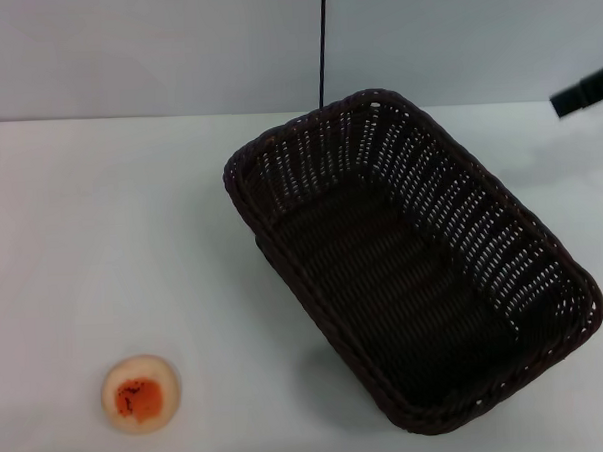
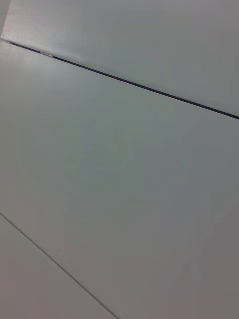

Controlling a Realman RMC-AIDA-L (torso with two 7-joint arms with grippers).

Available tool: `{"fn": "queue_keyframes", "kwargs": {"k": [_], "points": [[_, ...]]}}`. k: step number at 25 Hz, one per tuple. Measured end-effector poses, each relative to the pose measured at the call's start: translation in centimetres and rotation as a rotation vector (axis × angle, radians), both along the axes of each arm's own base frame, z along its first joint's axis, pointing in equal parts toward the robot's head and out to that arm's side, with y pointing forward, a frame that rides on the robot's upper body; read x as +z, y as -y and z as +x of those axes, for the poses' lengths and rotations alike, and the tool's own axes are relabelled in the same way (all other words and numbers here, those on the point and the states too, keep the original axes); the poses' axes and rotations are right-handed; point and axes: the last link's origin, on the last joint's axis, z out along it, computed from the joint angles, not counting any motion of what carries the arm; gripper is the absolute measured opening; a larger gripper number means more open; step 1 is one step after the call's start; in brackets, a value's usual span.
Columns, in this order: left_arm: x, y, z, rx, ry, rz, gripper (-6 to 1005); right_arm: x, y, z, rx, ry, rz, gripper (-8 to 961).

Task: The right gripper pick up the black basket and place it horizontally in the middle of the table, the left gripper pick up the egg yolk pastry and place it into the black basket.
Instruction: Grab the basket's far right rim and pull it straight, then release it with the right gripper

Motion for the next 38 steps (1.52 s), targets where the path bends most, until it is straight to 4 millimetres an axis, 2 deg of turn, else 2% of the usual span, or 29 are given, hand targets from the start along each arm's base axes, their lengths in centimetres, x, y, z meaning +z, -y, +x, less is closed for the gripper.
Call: {"fn": "queue_keyframes", "kwargs": {"k": [21, 26, 38], "points": [[-0.2, -0.5, -0.1, 0.009, 0.007, -0.015, 724, -3.7, 0.9, 0.6, -0.012, 0.068, -0.126, 668], [-0.2, -0.5, -0.1, 0.012, 0.008, -0.018, 724, -5.6, 1.1, 0.9, -0.014, 0.08, -0.163, 668], [-0.3, -0.6, -0.1, 0.012, 0.01, -0.022, 724, -8.3, 1.6, 1.9, -0.052, 0.078, -0.221, 667]]}}
